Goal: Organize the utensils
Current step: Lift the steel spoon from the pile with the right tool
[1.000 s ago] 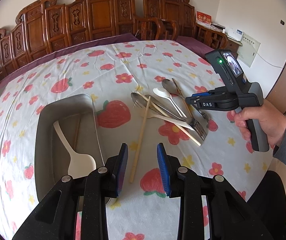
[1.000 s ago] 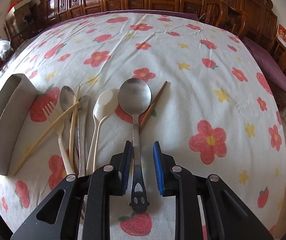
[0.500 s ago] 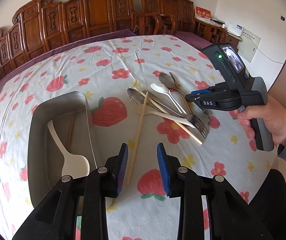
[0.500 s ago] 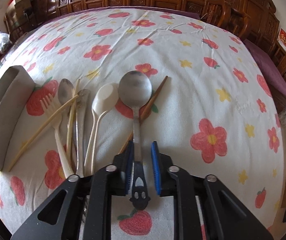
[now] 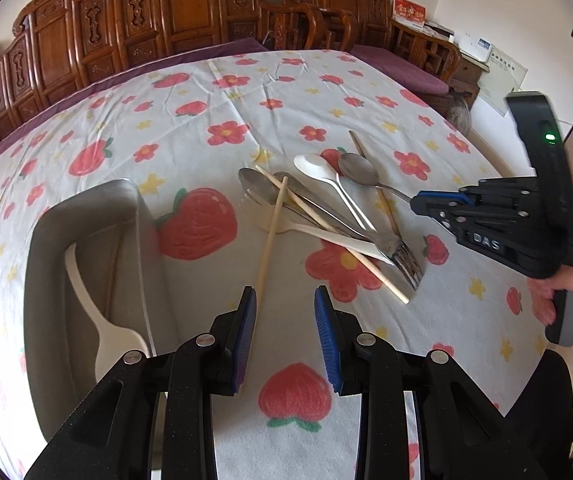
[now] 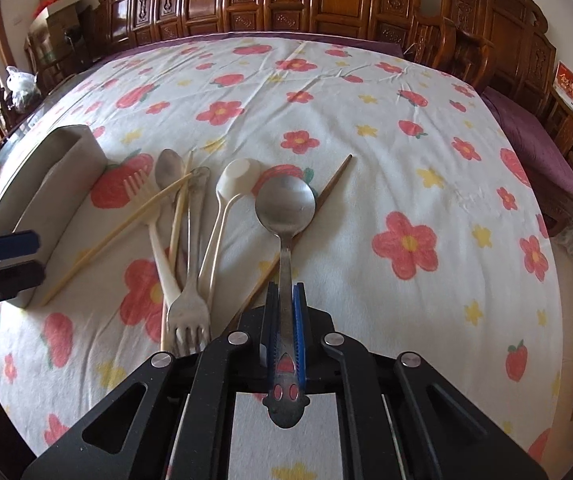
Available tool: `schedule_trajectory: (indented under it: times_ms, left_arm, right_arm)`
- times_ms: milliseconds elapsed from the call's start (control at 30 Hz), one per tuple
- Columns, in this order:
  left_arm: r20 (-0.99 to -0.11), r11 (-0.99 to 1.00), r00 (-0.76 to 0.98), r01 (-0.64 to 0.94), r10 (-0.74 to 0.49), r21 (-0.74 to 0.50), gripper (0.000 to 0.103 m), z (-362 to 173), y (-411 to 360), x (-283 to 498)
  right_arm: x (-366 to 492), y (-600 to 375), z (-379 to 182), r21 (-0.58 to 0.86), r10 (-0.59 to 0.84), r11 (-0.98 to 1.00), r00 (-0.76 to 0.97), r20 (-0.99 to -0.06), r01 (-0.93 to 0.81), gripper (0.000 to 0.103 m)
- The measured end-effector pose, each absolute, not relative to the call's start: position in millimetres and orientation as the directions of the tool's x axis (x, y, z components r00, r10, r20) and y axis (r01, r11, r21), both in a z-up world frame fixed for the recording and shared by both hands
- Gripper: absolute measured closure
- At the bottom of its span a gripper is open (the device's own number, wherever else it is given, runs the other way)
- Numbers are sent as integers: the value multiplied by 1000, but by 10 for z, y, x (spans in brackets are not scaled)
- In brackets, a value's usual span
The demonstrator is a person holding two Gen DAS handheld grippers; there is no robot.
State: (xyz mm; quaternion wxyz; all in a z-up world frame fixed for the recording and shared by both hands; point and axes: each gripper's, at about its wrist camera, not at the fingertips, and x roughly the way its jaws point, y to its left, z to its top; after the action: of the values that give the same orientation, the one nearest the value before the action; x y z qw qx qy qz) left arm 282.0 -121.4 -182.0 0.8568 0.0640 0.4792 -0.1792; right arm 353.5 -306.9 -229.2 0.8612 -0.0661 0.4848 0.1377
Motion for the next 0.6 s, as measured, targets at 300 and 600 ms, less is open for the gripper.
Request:
schedule_trajectory:
  times_ms: [300, 600]
  left_arm:
    - [-888, 924, 410, 380, -209, -42, 75, -1996, -1405, 3126]
    - [-913, 926, 385, 377, -138, 18, 82, -2126, -1532, 3315]
  right_arm:
    - [3356, -3149, -2267, 66, 222, 945, 481, -848, -319, 95]
    - [3292, -3195, -2309, 82, 239, 941, 476, -846, -327, 95]
